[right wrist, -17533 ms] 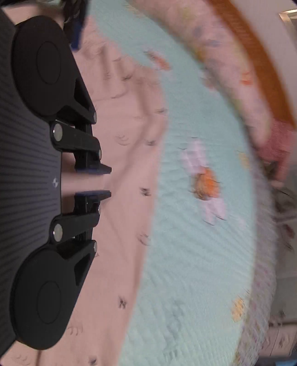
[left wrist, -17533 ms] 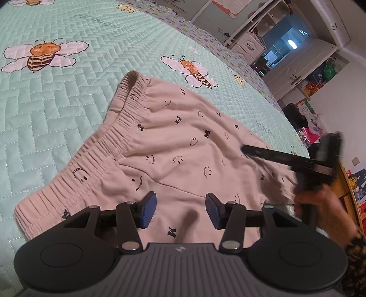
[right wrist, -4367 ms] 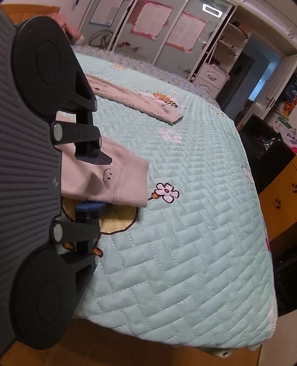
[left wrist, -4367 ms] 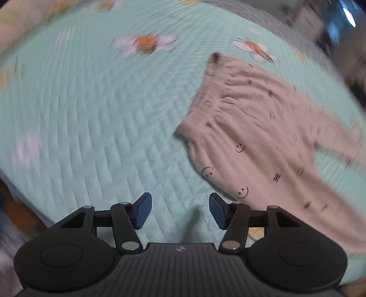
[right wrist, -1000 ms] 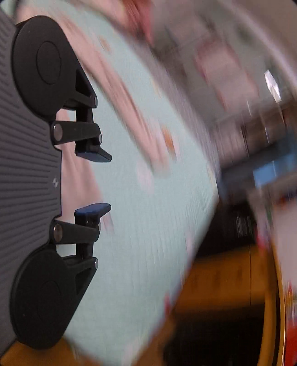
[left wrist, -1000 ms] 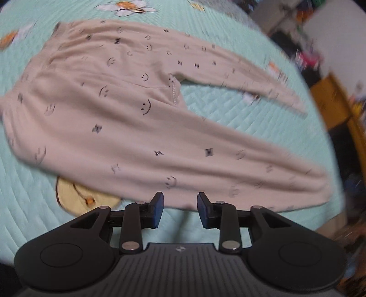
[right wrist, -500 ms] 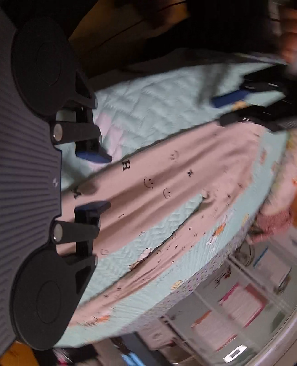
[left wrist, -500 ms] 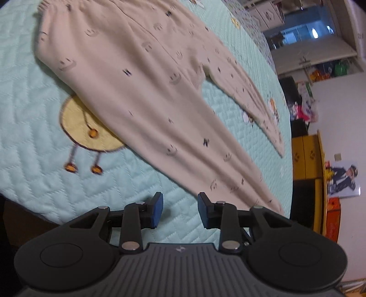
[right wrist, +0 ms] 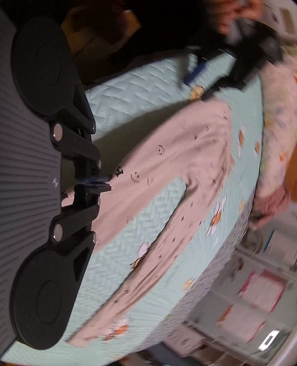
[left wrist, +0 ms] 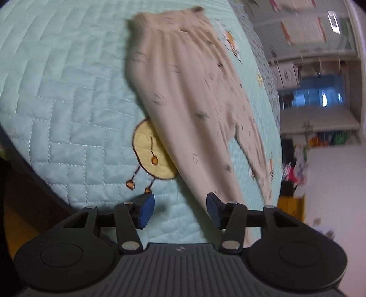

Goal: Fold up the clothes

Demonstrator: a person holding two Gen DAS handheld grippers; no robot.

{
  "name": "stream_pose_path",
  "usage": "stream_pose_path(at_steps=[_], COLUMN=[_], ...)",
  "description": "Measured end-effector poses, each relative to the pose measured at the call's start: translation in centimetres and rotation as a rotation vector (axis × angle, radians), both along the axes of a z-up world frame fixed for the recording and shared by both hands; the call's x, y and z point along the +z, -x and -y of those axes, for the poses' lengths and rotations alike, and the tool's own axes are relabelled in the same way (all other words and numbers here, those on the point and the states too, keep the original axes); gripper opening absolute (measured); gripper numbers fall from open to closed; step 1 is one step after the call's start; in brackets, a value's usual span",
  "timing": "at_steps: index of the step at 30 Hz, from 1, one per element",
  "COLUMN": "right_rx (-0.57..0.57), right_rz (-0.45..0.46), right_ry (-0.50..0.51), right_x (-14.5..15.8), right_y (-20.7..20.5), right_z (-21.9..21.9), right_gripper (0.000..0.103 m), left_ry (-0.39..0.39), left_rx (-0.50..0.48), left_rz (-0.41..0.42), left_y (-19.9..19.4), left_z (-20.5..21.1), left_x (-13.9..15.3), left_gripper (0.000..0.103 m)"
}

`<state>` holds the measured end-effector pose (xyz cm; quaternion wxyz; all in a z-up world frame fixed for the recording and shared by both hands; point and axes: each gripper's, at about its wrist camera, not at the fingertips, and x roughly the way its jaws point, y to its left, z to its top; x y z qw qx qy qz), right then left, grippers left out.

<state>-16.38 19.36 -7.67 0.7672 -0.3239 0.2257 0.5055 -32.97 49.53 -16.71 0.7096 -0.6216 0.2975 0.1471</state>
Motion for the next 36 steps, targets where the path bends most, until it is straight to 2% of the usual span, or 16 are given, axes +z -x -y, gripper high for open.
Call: stream_pose_path(at_steps=[6,12,14,17,18,19,21,25,28,31,33,34,35,36], right_rx=[-0.023,-0.03,-0.041,-0.053,-0.056,-0.059,-0.066,-0.019,0.033,0.063,0.062,0.057,0.054,0.053], right_rz=[-0.046,-0.036,-0.04,-0.043,-0.045,-0.048,-0.054,-0.095,-0.154,-0.181,-0.188,-0.21,-0.25,-0.293], right_ry=[-0.006,0.022,0.016,0.01,0.009,0.009,0.006,0.007,0.045,0.127,0.137,0.132,0.129,0.114], right_x=[-0.9,-1.5,-1.6,-1.8,-1.8,-1.8,-1.9,-1.6,-2.8,-4.6,-4.9,-4.6,-4.2,-3.7], right_y=[-0.5,0.2,0.3,0.4,0.4,0.4,0.3,0.8,1.1,1.2,1.3,1.2,0.9,0.6], right_z=[-0.7,-1.5,-1.5,-1.6,-1.6,-1.6,-1.7,-1.2,-1.5,-2.4,-2.5,-2.4,-2.1,-1.6], right_gripper=[0.002,0.002,0.002,0.002,0.002,0.002,0.002,0.002,0.004,0.015,0.017,0.022,0.031,0.035], left_ry=[-0.02,-0.006,-0.033,-0.097,-0.12,-0.135,-0.157,-0.299,-0.312,-0.331,-0.314,-0.32,-0.33,-0.336], left_rx=[0.017,0.101,0.105,0.099,0.088,0.077,0.06,0.035,0.017,-0.029,-0.065,-0.075,-0.08,-0.084], left_rz=[0.049,0.036,0.027,0.004,-0.013,-0.027,-0.036,0.003,-0.044,-0.147,-0.151,-0.149,-0.152,-0.158], left_y=[-1.8,-1.3,-1.2,-1.3,-1.4,-1.4,-0.8,1.5,2.0,0.7,0.6,0.7,0.7,0.7], left_z=[-0.8,-1.2,-1.1,-1.3,-1.5,-1.7,-2.0,-2.3,-3.0,-3.1,-2.9,-2.8,-2.7,-2.7], left_x=[0.1,-0.5,-0.3,-0.2,-0.3,-0.4,-0.1,3.2,3.5,2.0,1.2,1.2,1.4,1.7], left_gripper=[0.053,0.049,0.047,0.028,0.009,0.001,0.001,0.001,0.001,0.001,0.002,0.002,0.003,0.004])
